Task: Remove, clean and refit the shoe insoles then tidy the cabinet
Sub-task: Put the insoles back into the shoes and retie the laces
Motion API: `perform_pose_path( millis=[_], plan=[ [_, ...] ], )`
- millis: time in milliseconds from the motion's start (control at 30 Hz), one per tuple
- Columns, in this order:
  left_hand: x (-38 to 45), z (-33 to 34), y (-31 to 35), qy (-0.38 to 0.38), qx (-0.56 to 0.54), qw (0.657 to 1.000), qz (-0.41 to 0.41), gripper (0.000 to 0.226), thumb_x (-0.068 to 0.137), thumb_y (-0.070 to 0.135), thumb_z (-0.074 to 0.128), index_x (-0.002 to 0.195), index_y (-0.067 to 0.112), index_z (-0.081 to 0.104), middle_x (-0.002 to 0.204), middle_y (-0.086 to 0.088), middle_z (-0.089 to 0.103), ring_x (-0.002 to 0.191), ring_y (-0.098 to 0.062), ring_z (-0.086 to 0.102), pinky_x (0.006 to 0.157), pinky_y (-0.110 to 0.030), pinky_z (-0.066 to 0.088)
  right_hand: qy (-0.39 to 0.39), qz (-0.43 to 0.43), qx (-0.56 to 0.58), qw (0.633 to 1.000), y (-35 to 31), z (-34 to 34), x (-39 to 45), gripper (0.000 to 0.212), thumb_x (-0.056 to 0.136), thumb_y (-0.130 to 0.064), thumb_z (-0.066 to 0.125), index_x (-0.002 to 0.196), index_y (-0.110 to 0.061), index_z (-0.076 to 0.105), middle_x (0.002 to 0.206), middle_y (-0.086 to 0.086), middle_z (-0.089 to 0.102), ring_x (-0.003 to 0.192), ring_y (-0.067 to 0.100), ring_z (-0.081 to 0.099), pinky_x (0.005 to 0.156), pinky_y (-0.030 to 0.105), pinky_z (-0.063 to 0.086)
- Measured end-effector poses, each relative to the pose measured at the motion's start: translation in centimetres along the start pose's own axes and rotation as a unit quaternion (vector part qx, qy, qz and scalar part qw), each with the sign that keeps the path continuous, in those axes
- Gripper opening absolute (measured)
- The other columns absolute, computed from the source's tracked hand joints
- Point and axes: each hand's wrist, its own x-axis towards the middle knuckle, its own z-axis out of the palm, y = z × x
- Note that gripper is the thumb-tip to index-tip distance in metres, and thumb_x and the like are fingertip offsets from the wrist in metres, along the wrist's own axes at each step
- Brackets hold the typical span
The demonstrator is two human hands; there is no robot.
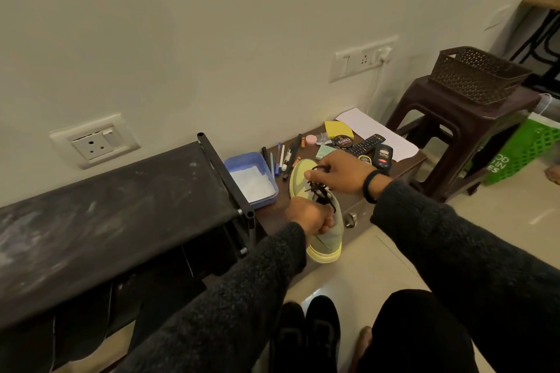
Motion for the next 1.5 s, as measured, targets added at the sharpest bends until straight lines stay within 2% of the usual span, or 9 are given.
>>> perform_pose_path(
  millis=[67,200,367,500,667,867,1100,1233,1500],
  plan=[
    [1.0,0.7,0.1,0.014,0.019,1.0,0.005,0.024,0.088,0.017,0.072,0.105,-0.001,0.07,0.074,-0.009,0.065,0.052,-0.017,0.057,0.042,-0.021,0.045,0.045,-0.029,-0.067,0.996,-0.5,1.0,-1.5,0.046,0.098,-0.046,0.06,0.083,-0.003,0.069,0.076,0.01,0.063,0.069,0.021,0.056,0.062,0.035,0.043],
    [2.8,0.3,-0.2,0.11,0.171,0.977,0.057,0.035,0.092,0.035,0.066,0.115,0.01,0.072,0.117,-0.013,0.07,0.105,-0.032,0.066,0.079,-0.034,0.052,0.119,-0.042,-0.006,0.992,1.2,3.7,-4.5,0.039,0.097,-0.041,0.062,0.072,-0.012,0.067,0.07,0.004,0.059,0.063,0.014,0.049,0.055,0.024,0.035],
    [3.3,0.5,-1.4,0.188,0.361,0.905,0.125,0.032,0.089,0.048,0.065,0.109,0.024,0.074,0.111,-0.007,0.071,0.102,-0.03,0.067,0.081,-0.037,0.054,0.192,0.02,0.132,0.972,4.2,6.9,-5.8,0.036,0.097,-0.035,0.064,0.068,-0.014,0.067,0.06,0.004,0.057,0.055,0.008,0.042,0.055,0.021,0.032],
    [2.9,0.3,-1.8,0.15,0.335,0.913,0.177,0.02,0.09,0.039,0.068,0.1,0.025,0.079,0.102,-0.005,0.073,0.097,-0.028,0.067,0.078,-0.034,0.054,0.179,0.088,0.181,0.963,4.9,7.7,-5.3,0.032,0.097,-0.035,0.065,0.073,-0.015,0.069,0.067,0.007,0.063,0.06,0.012,0.048,0.055,0.023,0.037],
    [2.0,-2.8,-1.1,0.087,0.315,0.917,0.229,0.017,0.089,0.02,0.065,0.087,0.014,0.081,0.082,-0.005,0.076,0.078,-0.02,0.072,0.078,-0.032,0.061,0.156,0.098,0.074,0.98,5.6,8.5,-3.8,0.023,0.095,-0.035,0.067,0.081,-0.017,0.069,0.094,0.014,0.058,0.083,0.022,0.048,0.062,0.022,0.03],
    [0.1,-4.5,-1.2,0.09,0.381,0.801,0.452,0.032,0.096,0.017,0.061,0.127,0.017,0.067,0.115,-0.008,0.068,0.106,-0.023,0.061,0.095,-0.037,0.051,0.14,0.016,-0.068,0.988,4.4,8.4,-3.1,0.02,0.094,-0.022,0.069,0.104,-0.005,0.071,0.11,0.008,0.037,0.089,0.022,0.046,0.085,0.036,0.046],
    [1.2,-3.0,-2.2,0.124,0.417,0.774,0.461,0.022,0.102,0.026,0.053,0.111,0.017,0.071,0.104,-0.004,0.064,0.097,-0.022,0.059,0.083,-0.039,0.053,0.125,0.028,-0.167,0.978,3.2,7.9,-2.2,0.022,0.096,-0.028,0.064,0.101,-0.007,0.07,0.104,0.004,0.034,0.073,0.021,0.047,0.067,0.037,0.047],
    [1.8,-3.1,-1.6,0.138,0.415,0.764,0.475,0.037,0.096,0.02,0.061,0.133,0.018,0.06,0.122,-0.005,0.057,0.108,-0.022,0.052,0.091,-0.037,0.051,0.083,0.017,-0.186,0.979,2.9,8.0,-2.4,0.031,0.098,-0.031,0.061,0.116,-0.006,0.064,0.104,0.007,0.044,0.083,0.027,0.055,0.074,0.041,0.053],
    [2.4,-3.8,-0.9,0.11,0.422,0.766,0.472,0.021,0.101,0.022,0.055,0.111,0.014,0.072,0.109,-0.005,0.063,0.101,-0.021,0.055,0.089,-0.042,0.051,0.059,-0.039,-0.112,0.991,4.1,7.2,-2.7,0.027,0.089,-0.031,0.072,0.112,-0.017,0.071,0.098,0.007,0.063,0.09,0.027,0.06,0.077,0.035,0.048]
  ],
)
